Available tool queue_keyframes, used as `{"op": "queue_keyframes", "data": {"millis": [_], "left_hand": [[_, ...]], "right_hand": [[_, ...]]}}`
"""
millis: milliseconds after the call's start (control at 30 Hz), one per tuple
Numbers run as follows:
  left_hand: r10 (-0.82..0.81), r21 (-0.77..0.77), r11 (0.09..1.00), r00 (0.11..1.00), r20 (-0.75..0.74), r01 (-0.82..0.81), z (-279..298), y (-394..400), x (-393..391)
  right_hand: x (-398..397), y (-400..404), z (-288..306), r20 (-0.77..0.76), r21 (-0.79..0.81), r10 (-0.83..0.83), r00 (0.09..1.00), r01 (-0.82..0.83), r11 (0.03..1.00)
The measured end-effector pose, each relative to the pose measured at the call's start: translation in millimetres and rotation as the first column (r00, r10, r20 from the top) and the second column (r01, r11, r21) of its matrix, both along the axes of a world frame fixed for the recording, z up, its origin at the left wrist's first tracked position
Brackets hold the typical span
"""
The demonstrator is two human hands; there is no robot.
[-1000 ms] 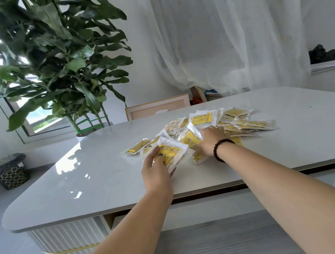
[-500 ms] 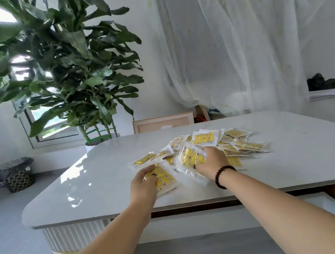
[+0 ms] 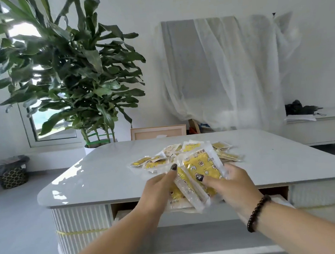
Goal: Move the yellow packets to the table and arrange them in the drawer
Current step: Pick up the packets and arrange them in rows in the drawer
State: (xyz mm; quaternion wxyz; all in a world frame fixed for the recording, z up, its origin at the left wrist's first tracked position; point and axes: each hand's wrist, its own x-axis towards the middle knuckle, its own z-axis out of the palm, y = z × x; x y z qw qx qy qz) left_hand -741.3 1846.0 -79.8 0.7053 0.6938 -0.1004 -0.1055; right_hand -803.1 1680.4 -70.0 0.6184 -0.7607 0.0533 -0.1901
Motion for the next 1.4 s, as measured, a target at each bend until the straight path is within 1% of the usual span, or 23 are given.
{"op": "queue_keyframes", "data": {"millis": [67,133,200,300,367,433,500,567,633,767,867,967,1067,1167,1300,1400], "left_hand": [[-0.048,0.053,0.998,0.996,0.072,0.044,-2,-4,-18],[-0.067,0.057,0.996,0.994,0.087,0.062,-4,-8,-34],[-0.053,0.034,0.998,0.995,0.083,0.051,-3,-10,-45],[-0.004,-0.005,1.000,0.996,0.085,0.005,1,-13,-57],[0.025,-0.010,1.000,0.996,0.082,-0.024,-1,-10,-58],[0.047,-0.005,0.999,0.997,0.063,-0.047,-6,-5,-60],[0.039,-0.027,0.999,0.999,0.026,-0.038,-14,0,-58],[0.033,-0.019,0.999,0.999,0.002,-0.033,-19,3,-58],[0.043,0.004,0.999,0.999,-0.005,-0.043,-21,4,-57],[0.004,-0.021,1.000,1.000,0.009,-0.004,-24,5,-58],[-0.032,-0.029,0.999,0.999,0.027,0.032,-31,4,-58],[-0.065,-0.046,0.997,0.997,0.041,0.067,-29,1,-63],[-0.114,-0.073,0.991,0.993,-0.013,0.113,-29,4,-65],[-0.137,-0.078,0.988,0.990,-0.015,0.135,-26,7,-67],[-0.062,-0.090,0.994,0.998,0.026,0.064,-25,6,-71],[-0.029,-0.073,0.997,0.999,0.042,0.032,-19,3,-77]], "right_hand": [[-28,-4,-8,-0.021,0.018,0.011,1.000,-0.010,1.000],[-46,-10,-9,-0.025,0.054,0.001,1.000,0.000,0.999],[-52,-16,-7,-0.030,0.131,-0.068,0.997,0.071,0.989],[-56,-22,-3,-0.037,0.245,-0.212,0.977,0.214,0.946],[-59,-26,-1,-0.028,0.310,-0.250,0.968,0.246,0.918],[-62,-29,-2,-0.041,0.320,-0.252,0.967,0.252,0.913],[-64,-28,-1,-0.056,0.294,-0.236,0.970,0.242,0.925],[-66,-25,1,-0.065,0.268,-0.186,0.980,0.197,0.943],[-66,-19,1,-0.069,0.225,-0.128,0.989,0.141,0.964],[-63,0,-5,-0.074,0.146,-0.069,0.995,0.079,0.986],[-58,10,-9,-0.057,0.036,-0.044,0.997,0.046,0.998],[-55,16,-12,0.004,-0.088,-0.044,0.999,0.044,0.995],[-52,21,-17,0.052,-0.190,-0.043,0.998,0.052,0.980],[-47,23,-24,0.050,-0.292,-0.056,0.997,0.068,0.954],[-47,24,-30,0.049,-0.327,-0.037,0.998,0.051,0.944],[-49,24,-29,0.025,-0.316,-0.081,0.996,0.085,0.945]]}}
